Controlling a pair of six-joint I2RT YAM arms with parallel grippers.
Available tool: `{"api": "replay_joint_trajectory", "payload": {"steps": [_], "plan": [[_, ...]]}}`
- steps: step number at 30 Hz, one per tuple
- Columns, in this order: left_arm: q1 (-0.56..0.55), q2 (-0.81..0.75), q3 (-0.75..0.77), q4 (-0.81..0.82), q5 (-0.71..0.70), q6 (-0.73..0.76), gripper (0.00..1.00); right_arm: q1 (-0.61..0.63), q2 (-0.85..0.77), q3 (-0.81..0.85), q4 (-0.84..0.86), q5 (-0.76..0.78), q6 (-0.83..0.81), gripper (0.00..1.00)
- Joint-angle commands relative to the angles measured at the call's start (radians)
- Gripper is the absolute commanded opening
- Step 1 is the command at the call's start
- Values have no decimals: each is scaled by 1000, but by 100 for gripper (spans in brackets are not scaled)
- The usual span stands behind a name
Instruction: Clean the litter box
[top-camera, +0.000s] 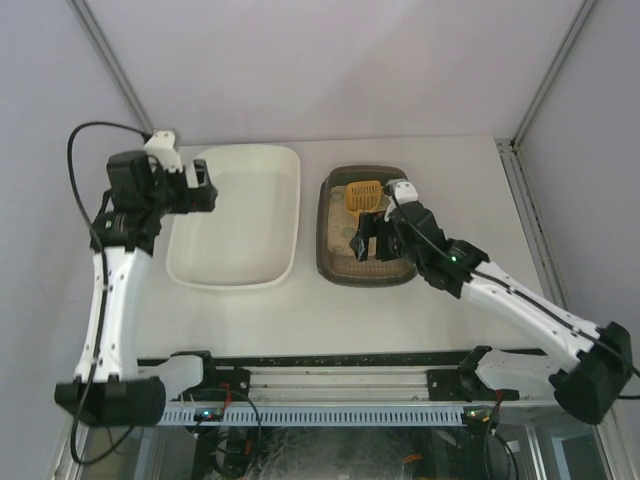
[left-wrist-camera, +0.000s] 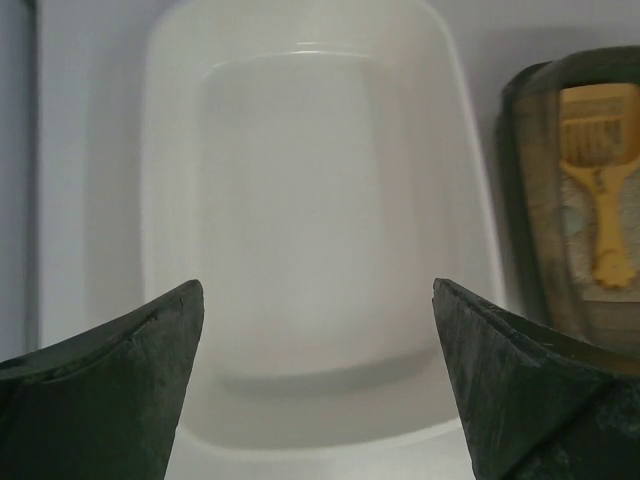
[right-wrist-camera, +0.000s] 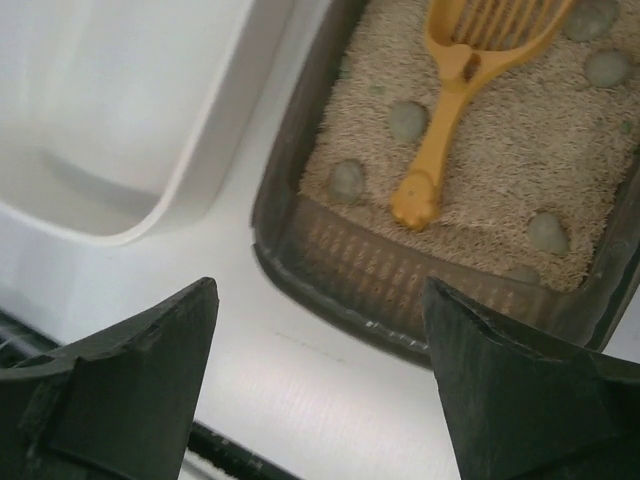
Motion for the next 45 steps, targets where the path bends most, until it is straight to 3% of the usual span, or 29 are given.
{"api": "replay_joint_trajectory", "payload": {"steps": [1, 6, 9, 11, 22, 30, 37, 42, 45], "plan": [[-46, 199, 167, 117, 214, -210, 100, -81, 144, 110, -11, 57, 2, 80], [-93, 373, 281, 212, 397, -366, 100, -173, 313, 141, 68, 41, -3, 74], [-116, 409, 295, 254, 415, -397, 100, -198, 417, 175, 98, 21, -8, 60], [-118, 428, 313, 249, 464, -399, 100, -203, 480, 198, 110, 10, -14, 57], [-118, 387, 298, 83, 490, -169, 100, -194, 679, 264, 165, -33, -38, 49], [-116, 333, 197, 129, 474, -134, 100, -210, 739, 292, 183, -42, -46, 44], [-118, 397, 260, 70, 643, -137, 100, -234, 789, 317, 191, -73, -41, 29], [-125, 440, 307, 75, 651, -144, 100, -251, 793, 354, 170, -101, -54, 0], [-128, 463, 328, 75, 648, -155, 100, -268, 754, 370, 136, -120, -62, 0]]}}
